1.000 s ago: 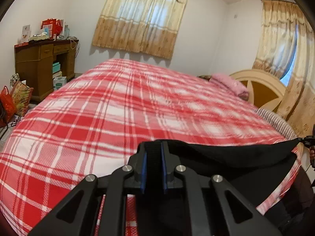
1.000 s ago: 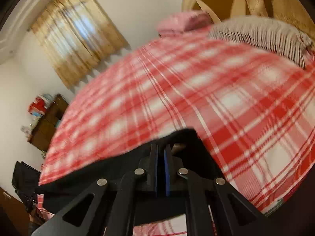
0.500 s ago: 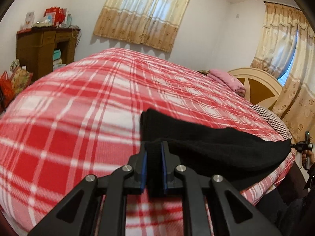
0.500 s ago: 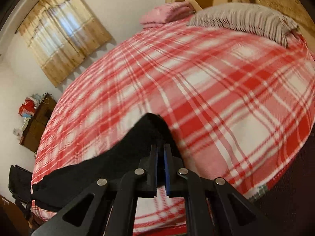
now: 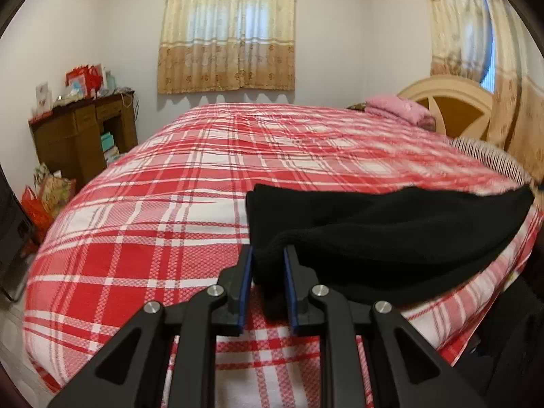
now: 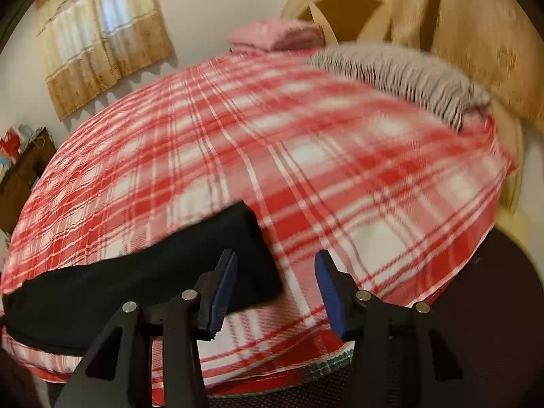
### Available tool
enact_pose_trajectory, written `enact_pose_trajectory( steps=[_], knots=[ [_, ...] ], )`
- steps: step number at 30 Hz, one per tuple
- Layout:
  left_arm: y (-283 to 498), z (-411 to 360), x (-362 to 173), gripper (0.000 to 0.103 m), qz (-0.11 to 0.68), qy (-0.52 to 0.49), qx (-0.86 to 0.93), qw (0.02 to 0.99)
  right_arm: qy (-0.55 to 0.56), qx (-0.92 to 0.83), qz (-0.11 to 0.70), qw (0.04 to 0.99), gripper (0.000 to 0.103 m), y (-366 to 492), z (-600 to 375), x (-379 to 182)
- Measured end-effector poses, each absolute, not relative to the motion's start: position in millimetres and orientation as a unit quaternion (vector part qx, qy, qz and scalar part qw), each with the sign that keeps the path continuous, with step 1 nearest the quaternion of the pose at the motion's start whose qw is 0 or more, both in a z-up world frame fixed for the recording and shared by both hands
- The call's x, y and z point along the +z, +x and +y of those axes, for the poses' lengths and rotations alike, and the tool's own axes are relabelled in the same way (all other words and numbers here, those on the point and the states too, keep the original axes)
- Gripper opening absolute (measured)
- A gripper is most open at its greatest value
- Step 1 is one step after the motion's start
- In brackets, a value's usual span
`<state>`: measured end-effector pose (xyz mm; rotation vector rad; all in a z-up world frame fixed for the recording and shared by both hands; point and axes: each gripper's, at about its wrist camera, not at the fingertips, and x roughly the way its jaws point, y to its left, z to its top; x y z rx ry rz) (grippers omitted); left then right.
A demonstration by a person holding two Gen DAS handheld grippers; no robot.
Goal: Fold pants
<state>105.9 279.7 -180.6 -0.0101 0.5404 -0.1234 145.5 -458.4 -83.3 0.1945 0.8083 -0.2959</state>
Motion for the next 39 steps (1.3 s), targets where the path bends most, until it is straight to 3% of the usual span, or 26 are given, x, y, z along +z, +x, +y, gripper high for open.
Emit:
enact_pose_trajectory(
  steps=[6,14,25,29,30,32,39],
  knots=[
    [104,283,-183,0.020,0.263,-0.001,-0.058,0.963,-0.009,0.013,0.404,0.915,0.050,173,-344,-68],
    [104,281,-183,0.020,0.256,-0.003,-0.057,0.965,-0.219,0.255,0.438,0.834,0.050,164,-130,-146],
    [105,281,-183,0.020,0.252,-0.019,-0.059,0.966,-0.328,0.313,0.411,0.791,0.049,150,-46,-197],
    [107,282,-183,0.020,0.251,-0.023,-0.061,0.966,-0.317,0.307,0.419,0.794,0.027,159,-48,-202],
    [107,282,-182,0.020,0.250,-0.022,-0.061,0.966,-0.313,0.308,0.422,0.793,0.015,159,-48,-203],
    [106,281,-180,0.019,0.247,-0.020,-0.063,0.967,-0.300,0.311,0.424,0.796,0.006,160,-50,-199],
    [98,279,-167,0.018,0.230,-0.021,-0.073,0.970,-0.265,0.329,0.413,0.807,0.003,154,-59,-164]
  ],
)
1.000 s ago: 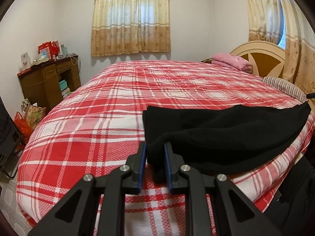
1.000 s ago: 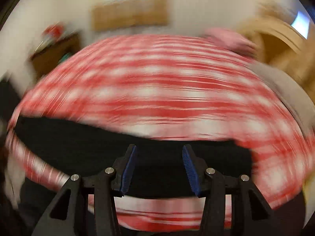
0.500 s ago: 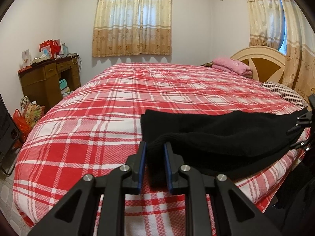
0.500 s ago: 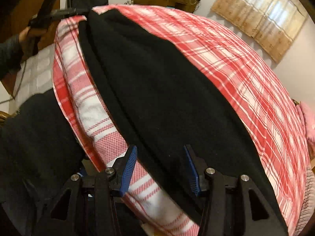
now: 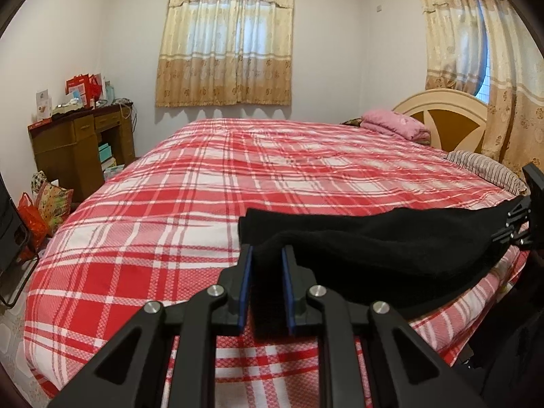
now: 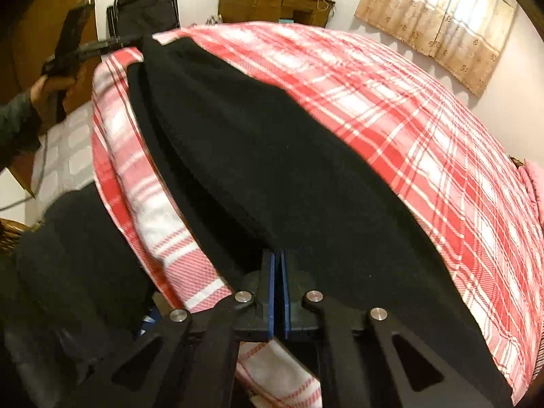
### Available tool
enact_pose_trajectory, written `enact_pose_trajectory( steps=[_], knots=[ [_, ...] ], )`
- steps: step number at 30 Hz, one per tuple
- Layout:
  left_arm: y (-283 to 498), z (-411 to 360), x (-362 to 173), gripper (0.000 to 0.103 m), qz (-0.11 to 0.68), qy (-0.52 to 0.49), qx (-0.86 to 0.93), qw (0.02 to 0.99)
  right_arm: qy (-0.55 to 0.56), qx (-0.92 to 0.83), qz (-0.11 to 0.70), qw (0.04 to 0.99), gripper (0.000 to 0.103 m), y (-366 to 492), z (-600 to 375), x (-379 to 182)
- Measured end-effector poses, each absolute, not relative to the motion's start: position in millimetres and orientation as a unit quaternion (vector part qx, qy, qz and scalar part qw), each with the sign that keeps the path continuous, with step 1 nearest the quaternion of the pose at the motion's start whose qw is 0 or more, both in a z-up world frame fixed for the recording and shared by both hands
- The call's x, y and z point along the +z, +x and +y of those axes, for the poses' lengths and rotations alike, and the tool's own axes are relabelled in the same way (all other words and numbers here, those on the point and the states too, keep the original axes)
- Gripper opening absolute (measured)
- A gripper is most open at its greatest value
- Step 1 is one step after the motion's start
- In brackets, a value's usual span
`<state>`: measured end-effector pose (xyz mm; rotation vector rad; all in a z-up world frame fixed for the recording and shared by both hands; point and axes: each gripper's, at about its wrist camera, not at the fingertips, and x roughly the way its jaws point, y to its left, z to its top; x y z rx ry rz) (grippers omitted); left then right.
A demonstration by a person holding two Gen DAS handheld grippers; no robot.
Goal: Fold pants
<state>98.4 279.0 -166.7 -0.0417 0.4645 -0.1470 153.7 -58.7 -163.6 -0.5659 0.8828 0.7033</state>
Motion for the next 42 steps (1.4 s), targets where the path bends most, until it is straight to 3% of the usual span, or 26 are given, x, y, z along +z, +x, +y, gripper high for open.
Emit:
enact_pose_trajectory(
  steps=[13,20,23,25,26,27,31,42],
  knots=[
    [85,290,-180,0.018,0.242,-0.046,-0.063,0.967,-0.255,0.343,0.435,0.793,0.003,148,-67,-174],
    [86,303,-189,0.018,0.253,-0.068,-0.049,0.964,-0.285,0.341,0.471,0.762,0.003,148,-57,-210],
    [81,304,-183,0.018,0.244,-0.073,-0.037,0.966,-0.298,0.342,0.467,0.759,0.007,147,-55,-207],
    [79,304,-174,0.018,0.233,-0.076,-0.033,0.969,-0.290,0.341,0.472,0.760,0.016,150,-59,-203],
    [78,302,-169,0.019,0.226,-0.076,-0.027,0.971,-0.288,0.338,0.475,0.760,0.028,152,-62,-202],
    [78,301,-165,0.022,0.221,-0.077,-0.025,0.972,-0.288,0.335,0.473,0.762,0.038,153,-64,-200],
    [79,286,-157,0.042,0.210,-0.070,-0.034,0.975,-0.279,0.342,0.467,0.766,0.039,152,-70,-189],
    [115,191,-161,0.051,0.244,-0.005,-0.125,0.962,-0.161,0.364,0.451,0.799,0.039,213,-63,-140]
  ],
)
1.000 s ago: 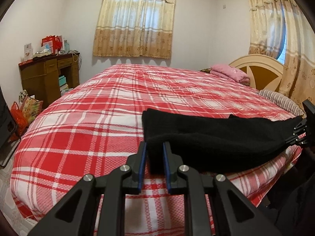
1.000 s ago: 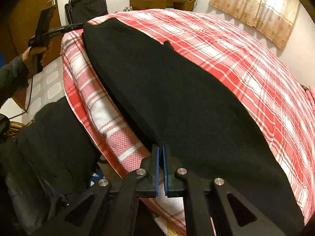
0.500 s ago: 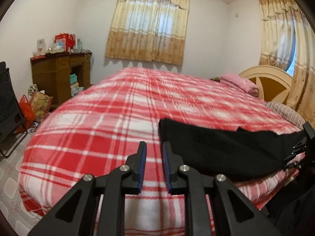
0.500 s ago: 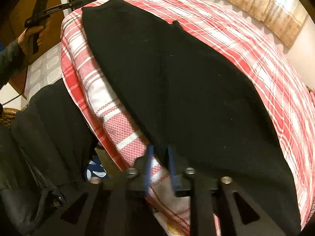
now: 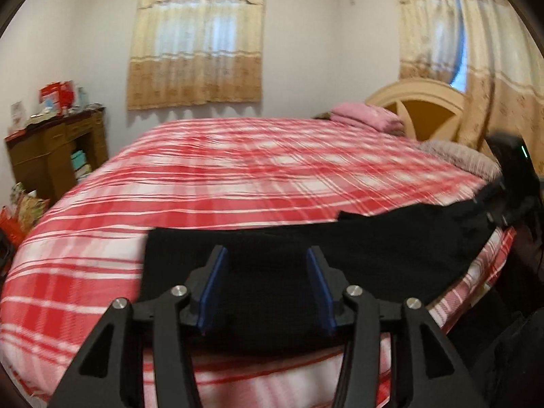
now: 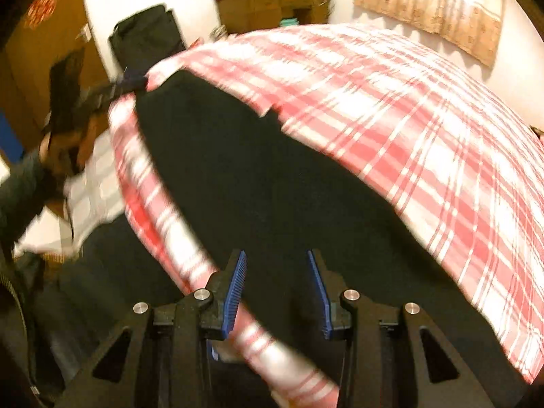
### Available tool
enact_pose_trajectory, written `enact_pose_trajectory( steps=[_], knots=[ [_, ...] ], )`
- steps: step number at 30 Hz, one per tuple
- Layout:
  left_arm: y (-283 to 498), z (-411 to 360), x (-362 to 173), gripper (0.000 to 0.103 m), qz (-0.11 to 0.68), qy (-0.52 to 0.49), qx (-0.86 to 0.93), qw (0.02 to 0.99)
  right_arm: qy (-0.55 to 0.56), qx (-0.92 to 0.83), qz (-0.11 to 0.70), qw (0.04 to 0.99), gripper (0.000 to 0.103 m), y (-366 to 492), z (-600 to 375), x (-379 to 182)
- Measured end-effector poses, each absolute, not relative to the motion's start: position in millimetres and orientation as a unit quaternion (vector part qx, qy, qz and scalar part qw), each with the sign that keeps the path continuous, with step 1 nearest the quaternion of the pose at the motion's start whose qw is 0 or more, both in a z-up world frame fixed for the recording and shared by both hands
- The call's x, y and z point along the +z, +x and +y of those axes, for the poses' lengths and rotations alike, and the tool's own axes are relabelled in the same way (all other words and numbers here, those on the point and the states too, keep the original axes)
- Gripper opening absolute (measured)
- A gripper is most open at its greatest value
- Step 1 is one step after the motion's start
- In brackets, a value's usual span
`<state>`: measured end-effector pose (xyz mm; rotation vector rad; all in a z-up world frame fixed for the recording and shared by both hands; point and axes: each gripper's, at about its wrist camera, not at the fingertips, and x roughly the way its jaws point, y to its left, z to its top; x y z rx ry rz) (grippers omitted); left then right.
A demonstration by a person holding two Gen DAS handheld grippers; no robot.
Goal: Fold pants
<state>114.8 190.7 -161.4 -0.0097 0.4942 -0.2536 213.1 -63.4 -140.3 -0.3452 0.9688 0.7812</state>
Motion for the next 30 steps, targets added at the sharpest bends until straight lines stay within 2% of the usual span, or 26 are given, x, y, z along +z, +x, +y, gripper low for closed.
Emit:
enact_pose_trajectory(
  steps=[6,12,17,22,24,27,30],
  knots=[
    [123,154,-180,0.051,0.269,0.033,-0.140,0.952,-0.073,0.373,0.473,0.795,0.039,275,-37,-139],
    [122,149,-192,0.053,0.292,0.025,-0.134,0.947,0.037,0.385,0.518,0.763,0.039,330,-7,-161],
    [119,152,-193,0.053,0.294,0.012,-0.130,0.947,0.084,0.394,0.553,0.729,0.039,356,20,-185],
    [117,156,-193,0.053,0.291,-0.001,-0.130,0.948,0.083,0.398,0.580,0.706,0.039,359,40,-204],
    [115,157,-192,0.054,0.289,-0.006,-0.127,0.949,0.075,0.393,0.580,0.710,0.009,357,43,-207],
    [117,159,-190,0.066,0.280,-0.008,-0.121,0.952,0.086,0.390,0.563,0.723,0.008,360,39,-199],
    [122,160,-196,0.067,0.291,-0.007,-0.113,0.950,0.085,0.378,0.553,0.738,0.007,365,36,-196]
  ],
)
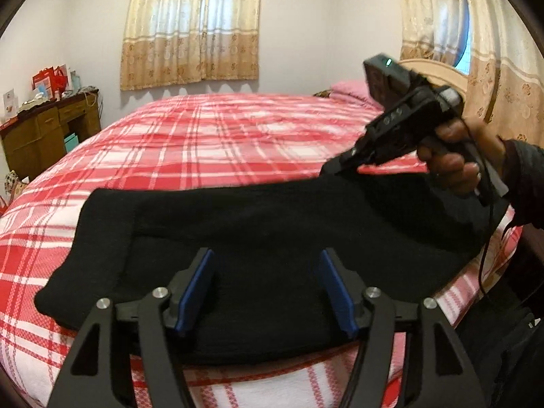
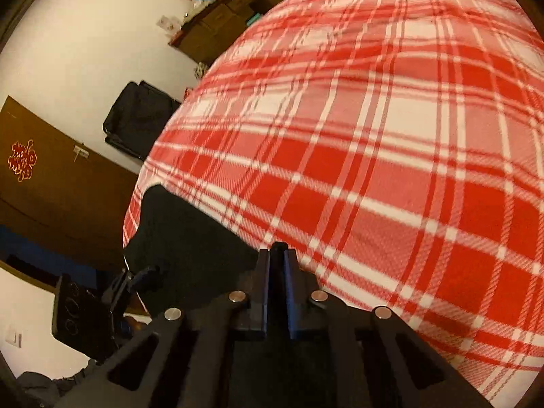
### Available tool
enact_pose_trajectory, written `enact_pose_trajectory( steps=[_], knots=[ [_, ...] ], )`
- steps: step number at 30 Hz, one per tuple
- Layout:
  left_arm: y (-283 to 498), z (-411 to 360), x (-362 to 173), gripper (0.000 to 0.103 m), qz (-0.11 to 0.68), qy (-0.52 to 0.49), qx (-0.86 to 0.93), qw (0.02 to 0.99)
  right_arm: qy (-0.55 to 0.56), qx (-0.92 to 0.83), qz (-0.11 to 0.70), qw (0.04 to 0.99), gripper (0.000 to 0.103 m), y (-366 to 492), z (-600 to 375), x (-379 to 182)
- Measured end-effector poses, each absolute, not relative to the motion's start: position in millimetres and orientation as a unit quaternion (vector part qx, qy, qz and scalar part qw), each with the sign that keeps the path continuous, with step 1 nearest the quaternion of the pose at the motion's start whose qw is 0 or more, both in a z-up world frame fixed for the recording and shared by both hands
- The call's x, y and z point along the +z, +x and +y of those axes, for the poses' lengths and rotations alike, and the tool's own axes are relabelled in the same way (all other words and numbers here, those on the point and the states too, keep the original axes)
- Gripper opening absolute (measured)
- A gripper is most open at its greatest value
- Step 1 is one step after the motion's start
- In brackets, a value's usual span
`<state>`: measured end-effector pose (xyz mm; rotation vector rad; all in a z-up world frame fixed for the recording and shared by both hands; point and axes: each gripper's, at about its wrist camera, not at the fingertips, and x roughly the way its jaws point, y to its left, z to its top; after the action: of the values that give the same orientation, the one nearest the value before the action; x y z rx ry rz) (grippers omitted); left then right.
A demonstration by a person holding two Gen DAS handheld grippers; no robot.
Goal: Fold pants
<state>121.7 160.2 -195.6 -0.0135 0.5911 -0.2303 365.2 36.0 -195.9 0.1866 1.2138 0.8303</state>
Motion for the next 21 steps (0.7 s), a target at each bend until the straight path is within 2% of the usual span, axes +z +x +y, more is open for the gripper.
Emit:
enact_pose_trajectory(
  steps=[9,10,12,13,16,21],
  knots=[
    [122,157,-202,0.067,0.300,-0.005,-0.112,0.947,0.044,0.357,0.552,0.753,0.008,366,42,-213],
    [121,157,-201,0.067,0.300,-0.010,-0.114,0.947,0.038,0.356,0.547,0.757,0.011,363,40,-209],
    [119,155,-197,0.067,0.295,-0.014,-0.118,0.948,0.030,0.343,0.537,0.770,0.038,357,29,-200],
    [118,154,-195,0.067,0.294,-0.015,-0.119,0.948,0.031,0.338,0.529,0.777,0.042,353,21,-193],
    [119,144,-186,0.074,0.290,-0.009,-0.130,0.948,0.044,0.329,0.508,0.795,0.042,338,-17,-173],
    [119,108,-176,0.075,0.289,0.028,-0.175,0.941,0.046,0.262,0.484,0.834,0.042,297,-124,-143]
  ],
)
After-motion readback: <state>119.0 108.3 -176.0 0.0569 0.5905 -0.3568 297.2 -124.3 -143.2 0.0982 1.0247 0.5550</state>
